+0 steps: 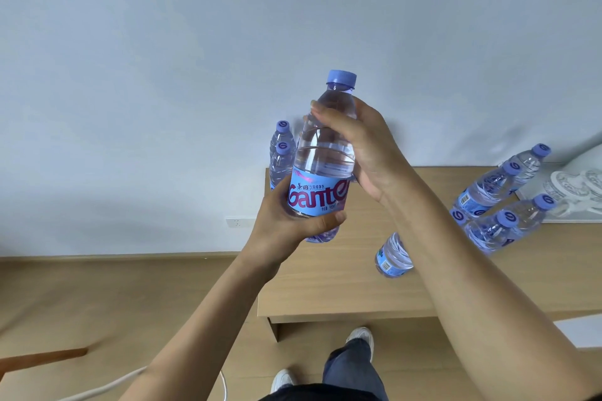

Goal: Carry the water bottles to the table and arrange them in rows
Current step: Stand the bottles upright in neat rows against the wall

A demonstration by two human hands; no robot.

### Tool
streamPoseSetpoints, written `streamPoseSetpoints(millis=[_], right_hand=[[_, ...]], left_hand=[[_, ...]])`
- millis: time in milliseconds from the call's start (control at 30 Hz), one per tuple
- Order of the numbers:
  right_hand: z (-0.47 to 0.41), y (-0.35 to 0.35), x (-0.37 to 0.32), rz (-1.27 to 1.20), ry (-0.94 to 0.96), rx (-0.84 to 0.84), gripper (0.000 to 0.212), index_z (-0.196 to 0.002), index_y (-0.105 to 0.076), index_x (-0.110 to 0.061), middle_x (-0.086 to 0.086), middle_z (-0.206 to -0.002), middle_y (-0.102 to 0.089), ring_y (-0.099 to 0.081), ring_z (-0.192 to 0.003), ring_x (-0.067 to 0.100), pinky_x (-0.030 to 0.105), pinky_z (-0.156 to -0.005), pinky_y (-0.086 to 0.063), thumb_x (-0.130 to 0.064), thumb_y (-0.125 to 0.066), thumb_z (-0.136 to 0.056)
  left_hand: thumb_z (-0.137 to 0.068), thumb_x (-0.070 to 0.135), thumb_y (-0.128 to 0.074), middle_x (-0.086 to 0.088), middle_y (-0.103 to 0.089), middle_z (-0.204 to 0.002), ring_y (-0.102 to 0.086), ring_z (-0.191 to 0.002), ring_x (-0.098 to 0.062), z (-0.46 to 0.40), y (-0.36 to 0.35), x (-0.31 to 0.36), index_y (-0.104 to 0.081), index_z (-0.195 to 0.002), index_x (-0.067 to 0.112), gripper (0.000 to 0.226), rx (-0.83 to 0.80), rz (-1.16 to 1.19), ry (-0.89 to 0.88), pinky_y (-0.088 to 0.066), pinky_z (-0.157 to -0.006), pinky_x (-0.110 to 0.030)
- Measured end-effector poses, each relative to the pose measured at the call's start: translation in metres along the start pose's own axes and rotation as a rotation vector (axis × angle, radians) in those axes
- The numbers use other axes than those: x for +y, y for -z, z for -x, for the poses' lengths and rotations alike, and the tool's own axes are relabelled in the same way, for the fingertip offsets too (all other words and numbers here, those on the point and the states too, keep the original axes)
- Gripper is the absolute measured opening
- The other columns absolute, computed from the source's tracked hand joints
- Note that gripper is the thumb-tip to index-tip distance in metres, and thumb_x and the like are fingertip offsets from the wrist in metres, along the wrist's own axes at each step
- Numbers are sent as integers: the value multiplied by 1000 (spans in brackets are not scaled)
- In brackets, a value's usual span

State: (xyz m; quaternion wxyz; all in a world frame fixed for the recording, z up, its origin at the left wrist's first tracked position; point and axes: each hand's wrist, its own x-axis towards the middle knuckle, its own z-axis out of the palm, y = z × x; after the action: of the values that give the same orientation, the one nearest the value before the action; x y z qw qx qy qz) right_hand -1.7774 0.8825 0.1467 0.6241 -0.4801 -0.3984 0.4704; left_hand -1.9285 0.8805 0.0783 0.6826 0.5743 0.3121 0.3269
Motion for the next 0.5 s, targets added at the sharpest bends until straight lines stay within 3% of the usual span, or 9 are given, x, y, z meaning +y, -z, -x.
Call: streamPoseSetpoints(millis=[200,367,500], right_hand=[[-1,16,14,1,-61,-133,13,-85,-61,-13,1,-90,-72,-70,-79,16,28,-68,-55,-21,-57,-95],[1,41,49,314,-86,-30,23,-109,-63,-4,2,-102,-72,-67,-97,14,34,-90,-51,-25,-60,-98],[7,61,73,528,-114,-74,24,-112,-67,-8,-7,-106,-74,-68,-100,6,30,-92,-51,-25,-66,-95]], left_hand=[[-64,26,-87,1,-73,-94,-71,-87,-14,-2,2,-18,-65,-103,24,45,-47,-57,39,-54,-71,-19],[-69,15,-88,8,-71,-91,-67,-80,-1,-10,10,-48,-63,-99,29,41,-43,-258,47,-51,-66,-12],[-64,13,-88,0,-72,-80,-63,-65,-5,-18,14,-83,-62,-99,14,44,-58,-339,157,-55,-63,-26]])
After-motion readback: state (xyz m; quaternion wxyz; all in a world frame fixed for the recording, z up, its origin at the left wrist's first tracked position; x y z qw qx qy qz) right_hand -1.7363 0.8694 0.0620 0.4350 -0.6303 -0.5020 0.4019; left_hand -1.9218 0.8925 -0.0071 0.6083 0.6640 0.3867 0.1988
